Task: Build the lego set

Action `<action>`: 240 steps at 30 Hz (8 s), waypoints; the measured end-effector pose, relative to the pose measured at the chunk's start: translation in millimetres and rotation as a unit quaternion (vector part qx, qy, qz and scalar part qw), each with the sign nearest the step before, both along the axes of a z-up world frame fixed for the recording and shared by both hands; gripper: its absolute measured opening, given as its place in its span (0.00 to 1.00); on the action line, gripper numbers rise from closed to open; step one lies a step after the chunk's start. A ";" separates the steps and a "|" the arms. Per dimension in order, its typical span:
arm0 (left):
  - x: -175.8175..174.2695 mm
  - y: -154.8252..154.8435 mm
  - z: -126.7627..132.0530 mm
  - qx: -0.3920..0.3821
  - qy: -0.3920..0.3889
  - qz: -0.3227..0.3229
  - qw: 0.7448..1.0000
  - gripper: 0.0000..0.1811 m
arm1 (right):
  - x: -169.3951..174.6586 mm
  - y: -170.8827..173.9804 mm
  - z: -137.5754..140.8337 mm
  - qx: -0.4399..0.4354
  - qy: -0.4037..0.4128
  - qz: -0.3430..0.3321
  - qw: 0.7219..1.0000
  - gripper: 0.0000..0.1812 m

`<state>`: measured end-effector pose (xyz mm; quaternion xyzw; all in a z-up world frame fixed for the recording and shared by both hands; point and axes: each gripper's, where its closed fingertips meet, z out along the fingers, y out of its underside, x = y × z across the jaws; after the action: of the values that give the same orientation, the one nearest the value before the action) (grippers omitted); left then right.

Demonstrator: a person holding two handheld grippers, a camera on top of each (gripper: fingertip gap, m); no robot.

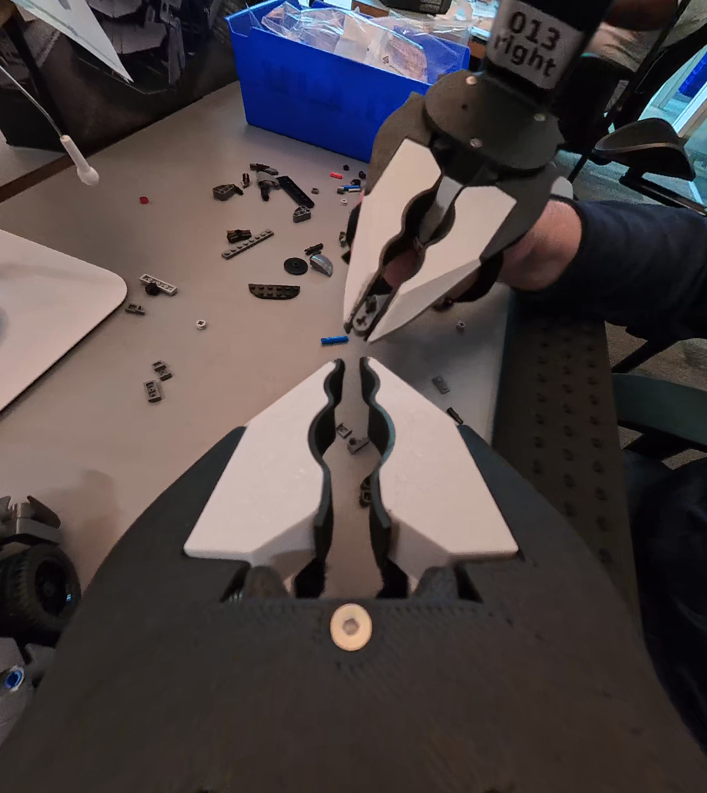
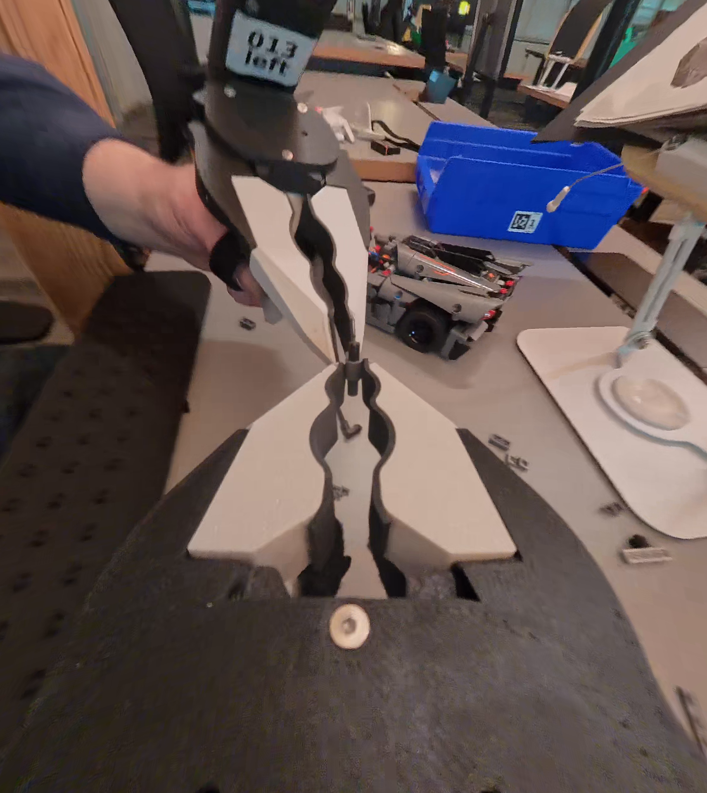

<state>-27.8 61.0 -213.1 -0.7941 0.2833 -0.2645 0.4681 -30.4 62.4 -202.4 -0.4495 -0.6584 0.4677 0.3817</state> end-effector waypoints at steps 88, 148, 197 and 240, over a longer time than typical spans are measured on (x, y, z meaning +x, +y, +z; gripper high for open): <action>9.2 -3.1 7.1 0.312 0.394 0.013 0.864 0.07 | 5.4 -19.8 2.7 -0.230 -0.035 0.097 0.968 0.02; -1.2 -18.2 -50.3 0.269 0.514 -0.121 0.806 0.04 | 1.1 -29.7 -46.1 -0.142 -0.147 0.073 0.976 0.02; -1.2 -25.7 -76.8 0.086 0.402 -0.120 0.904 0.16 | 5.3 -22.1 -31.2 -0.136 -0.114 0.071 0.982 0.01; -23.8 -32.0 -95.3 -0.036 0.367 -0.113 0.922 0.29 | 6.1 -22.7 -28.2 -0.112 -0.096 0.078 0.986 0.02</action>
<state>-51.6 28.9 -308.4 -0.8147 0.5136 -0.0155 0.2690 -24.3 39.7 -230.6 -0.4795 -0.6688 0.5212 0.2260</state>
